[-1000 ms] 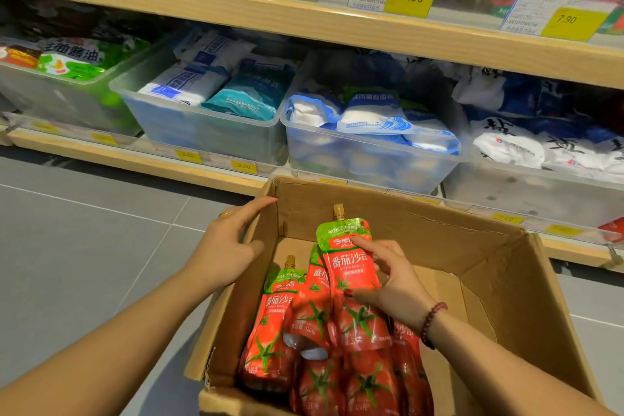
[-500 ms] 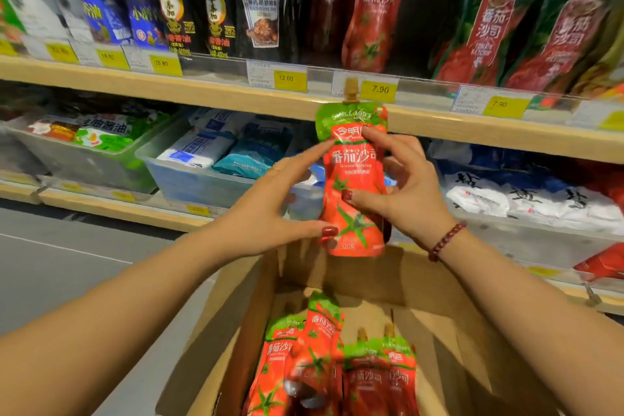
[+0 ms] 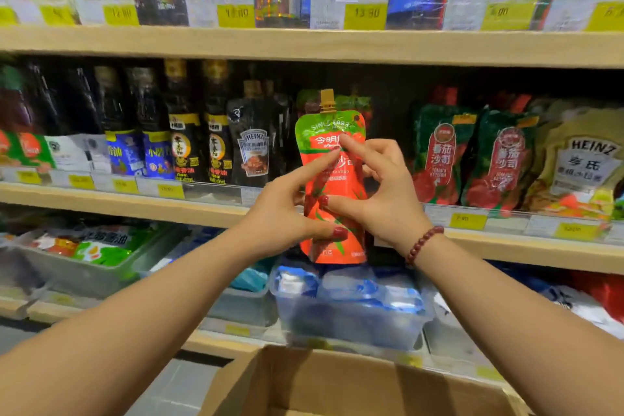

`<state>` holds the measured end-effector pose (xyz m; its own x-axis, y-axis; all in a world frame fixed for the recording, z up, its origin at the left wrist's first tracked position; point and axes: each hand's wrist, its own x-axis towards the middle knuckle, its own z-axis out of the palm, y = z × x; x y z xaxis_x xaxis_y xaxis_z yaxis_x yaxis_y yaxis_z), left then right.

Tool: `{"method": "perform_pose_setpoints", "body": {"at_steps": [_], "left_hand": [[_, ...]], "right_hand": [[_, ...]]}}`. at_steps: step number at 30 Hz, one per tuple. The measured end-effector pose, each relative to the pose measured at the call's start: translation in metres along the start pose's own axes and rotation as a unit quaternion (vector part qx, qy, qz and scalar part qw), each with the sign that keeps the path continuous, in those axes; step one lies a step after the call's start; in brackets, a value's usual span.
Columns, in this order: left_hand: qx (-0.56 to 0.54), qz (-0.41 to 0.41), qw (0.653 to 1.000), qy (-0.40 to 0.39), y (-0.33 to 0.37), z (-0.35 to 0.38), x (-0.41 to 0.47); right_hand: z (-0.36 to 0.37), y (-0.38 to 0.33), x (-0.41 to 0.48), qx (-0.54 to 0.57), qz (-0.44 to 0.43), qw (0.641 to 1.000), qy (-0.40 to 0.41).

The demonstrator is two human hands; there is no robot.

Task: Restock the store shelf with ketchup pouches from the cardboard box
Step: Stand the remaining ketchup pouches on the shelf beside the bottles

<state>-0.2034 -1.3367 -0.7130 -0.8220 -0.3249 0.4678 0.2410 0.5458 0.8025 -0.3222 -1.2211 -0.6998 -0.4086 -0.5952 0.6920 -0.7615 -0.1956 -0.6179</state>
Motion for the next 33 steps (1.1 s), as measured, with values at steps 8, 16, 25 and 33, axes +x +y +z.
{"method": "perform_pose_setpoints", "body": {"at_steps": [8, 16, 25, 33], "left_hand": [[-0.029, 0.008, 0.998, 0.051, -0.008, -0.008, 0.038], [0.044, -0.007, 0.995, 0.09, -0.016, -0.025, 0.078], [0.13, 0.005, 0.985, 0.112, -0.05, -0.023, 0.128], [0.187, -0.085, 0.972, 0.11, -0.096, -0.019, 0.13]], "right_hand": [[-0.009, 0.036, 0.023, 0.015, -0.002, 1.0, 0.018], [-0.031, 0.109, -0.011, -0.457, 0.012, 0.889, -0.031], [-0.02, 0.122, -0.013, -0.476, -0.043, 0.877, 0.058], [-0.02, 0.122, -0.012, -0.472, -0.039, 0.879, 0.056]]}}
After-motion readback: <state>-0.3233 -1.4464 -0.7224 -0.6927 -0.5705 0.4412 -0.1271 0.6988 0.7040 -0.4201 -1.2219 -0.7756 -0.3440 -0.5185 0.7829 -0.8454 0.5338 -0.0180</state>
